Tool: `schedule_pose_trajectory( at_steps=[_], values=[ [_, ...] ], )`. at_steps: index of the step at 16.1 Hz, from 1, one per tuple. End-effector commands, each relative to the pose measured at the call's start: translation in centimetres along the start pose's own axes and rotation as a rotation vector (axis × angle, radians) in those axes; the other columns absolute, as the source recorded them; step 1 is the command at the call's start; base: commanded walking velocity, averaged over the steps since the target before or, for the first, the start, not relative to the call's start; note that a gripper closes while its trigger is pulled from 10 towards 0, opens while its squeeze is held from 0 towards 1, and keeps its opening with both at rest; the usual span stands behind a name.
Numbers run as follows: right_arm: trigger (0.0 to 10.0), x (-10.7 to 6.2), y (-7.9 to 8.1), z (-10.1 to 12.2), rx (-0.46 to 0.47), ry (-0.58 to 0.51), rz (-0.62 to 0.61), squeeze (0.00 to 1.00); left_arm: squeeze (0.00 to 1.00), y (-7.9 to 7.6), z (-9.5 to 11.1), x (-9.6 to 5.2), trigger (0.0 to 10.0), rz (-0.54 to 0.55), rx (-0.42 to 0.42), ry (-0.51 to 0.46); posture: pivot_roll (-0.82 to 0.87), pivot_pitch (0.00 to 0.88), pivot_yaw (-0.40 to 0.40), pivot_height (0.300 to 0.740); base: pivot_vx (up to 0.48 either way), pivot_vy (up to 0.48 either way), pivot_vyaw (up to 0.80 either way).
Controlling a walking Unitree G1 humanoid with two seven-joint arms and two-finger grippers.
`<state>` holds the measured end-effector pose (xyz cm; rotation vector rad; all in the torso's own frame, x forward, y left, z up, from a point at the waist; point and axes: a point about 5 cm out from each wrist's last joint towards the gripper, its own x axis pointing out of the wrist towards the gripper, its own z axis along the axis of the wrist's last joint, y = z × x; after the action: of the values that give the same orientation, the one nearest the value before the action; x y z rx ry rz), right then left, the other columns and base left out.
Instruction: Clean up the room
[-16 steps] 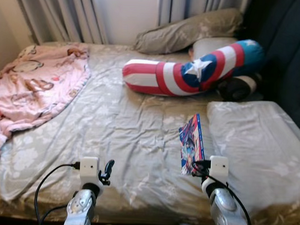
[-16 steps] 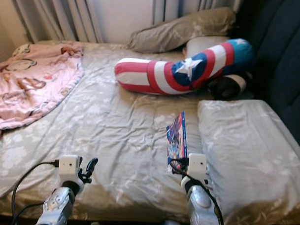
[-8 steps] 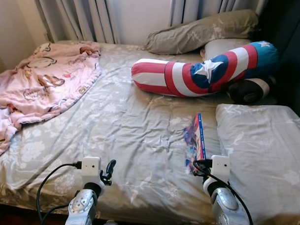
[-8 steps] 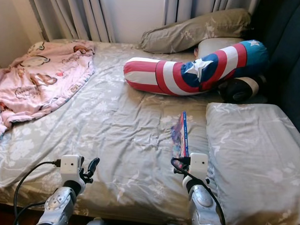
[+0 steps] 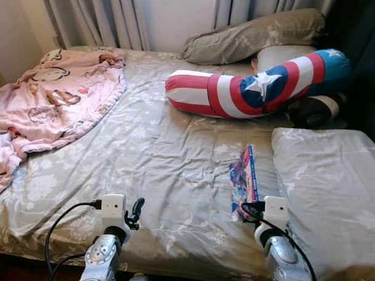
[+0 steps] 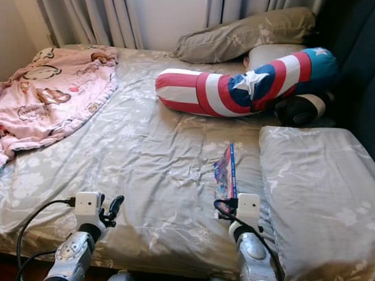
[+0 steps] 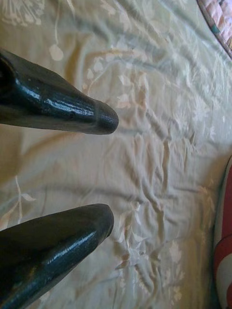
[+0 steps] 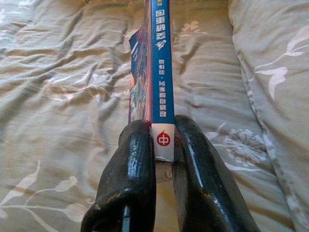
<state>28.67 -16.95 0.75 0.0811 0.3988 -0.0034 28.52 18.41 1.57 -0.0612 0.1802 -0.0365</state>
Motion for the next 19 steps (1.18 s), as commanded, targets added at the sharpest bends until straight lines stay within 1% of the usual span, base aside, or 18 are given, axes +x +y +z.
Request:
schedule_pose_trajectory(
  at_steps=[1, 4, 5, 6, 8, 9, 10, 11, 13, 14, 16, 17, 18, 19],
  values=[
    [10.0, 0.3, 0.2, 1.0, -0.007, -0.032, 0.014, 0.00, 0.00, 0.1, -0.2, -0.1, 10.0, 0.002, -0.007, 0.015, -0.02, 0.098, 0.010, 0.656, 0.319, 0.000, 0.00],
    [10.0, 0.5, 0.1, 1.0, 0.002, -0.029, -0.004, 0.00, 0.00, 0.1, -0.3, -0.2, 10.0, 0.003, -0.010, 0.016, -0.01, 0.098, 0.010, 0.656, 0.311, 0.000, 0.00],
    [10.0, 0.5, 0.1, 1.0, 0.028, -0.028, -0.009, 0.00, 0.00, 0.1, -0.3, -0.2, 10.0, 0.001, -0.014, 0.016, -0.01, 0.098, 0.010, 0.656, 0.000, 0.000, 0.00],
    [10.0, 0.7, 0.1, 1.1, 0.079, -0.023, -0.012, 0.00, 0.00, 0.1, -0.3, -0.1, 10.0, -0.002, -0.016, 0.016, -0.01, 0.098, 0.011, 0.656, 0.000, 0.000, 0.00],
    [10.0, 1.0, 0.0, 1.1, 0.149, -0.004, -0.004, 0.00, 0.00, 0.1, -0.3, -0.1, 10.0, -0.007, -0.016, 0.017, -0.01, 0.098, 0.011, 0.656, 0.000, 0.000, 0.00],
    [10.0, 1.2, 0.1, 1.1, 0.206, 0.019, 0.015, 0.00, 0.00, 0.0, -0.2, -0.2, 10.0, -0.011, -0.018, 0.015, 0.00, 0.102, 0.012, 0.656, 0.000, 0.000, 0.00],
    [10.0, 1.3, 0.1, 1.1, 0.225, 0.028, 0.022, 0.00, 0.00, 0.1, -0.3, -0.2, 10.0, -0.012, -0.017, 0.014, 0.00, 0.105, 0.011, 0.656, 0.000, 0.000, 0.00],
    [10.0, 1.8, 0.1, 1.6, 0.262, 0.040, 0.043, 0.00, 0.00, 0.2, -0.3, -0.3, 10.0, -0.014, -0.017, 0.013, 0.01, 0.112, 0.012, 0.656, 0.000, 0.000, 0.00],
    [10.0, 2.0, -0.2, 2.1, 0.282, 0.036, 0.048, 0.00, 0.00, 0.3, -0.4, -0.5, 10.0, -0.014, -0.016, 0.013, 0.02, 0.115, 0.014, 0.656, 0.000, 0.000, 0.00],
    [10.0, 2.1, -1.1, 2.3, 0.301, 0.040, 0.019, 0.00, 0.00, 0.5, -0.6, -0.8, 10.0, -0.015, -0.011, 0.014, 0.02, 0.118, 0.019, 0.656, 0.000, 0.000, 0.00],
    [10.0, 2.0, -1.9, 2.1, 0.341, 0.052, -0.014, 0.00, 0.00, 0.7, -0.7, -1.0, 10.0, -0.018, -0.005, 0.016, 0.03, 0.122, 0.023, 0.656, 0.000, 0.000, 0.00],
    [10.0, 2.0, -2.0, 1.9, 0.362, 0.059, 0.001, 0.00, 0.00, 1.0, -0.7, -1.2, 10.0, -0.021, 0.008, 0.018, 0.04, 0.124, 0.030, 0.656, 0.000, 0.000, 0.00],
    [10.0, 2.0, -1.9, 1.9, 0.363, 0.058, 0.013, 0.00, 0.00, 1.0, -0.7, -1.2, 10.0, -0.022, 0.009, 0.016, 0.04, 0.121, 0.032, 0.656, 0.000, 0.000, 0.00],
    [10.0, 2.0, -1.3, 1.9, 0.376, 0.061, 0.059, 0.00, 0.00, 1.2, -0.5, -1.2, 10.0, -0.025, 0.012, 0.010, 0.04, 0.124, 0.037, 0.656, 0.000, 0.000, 0.00]
  ],
)
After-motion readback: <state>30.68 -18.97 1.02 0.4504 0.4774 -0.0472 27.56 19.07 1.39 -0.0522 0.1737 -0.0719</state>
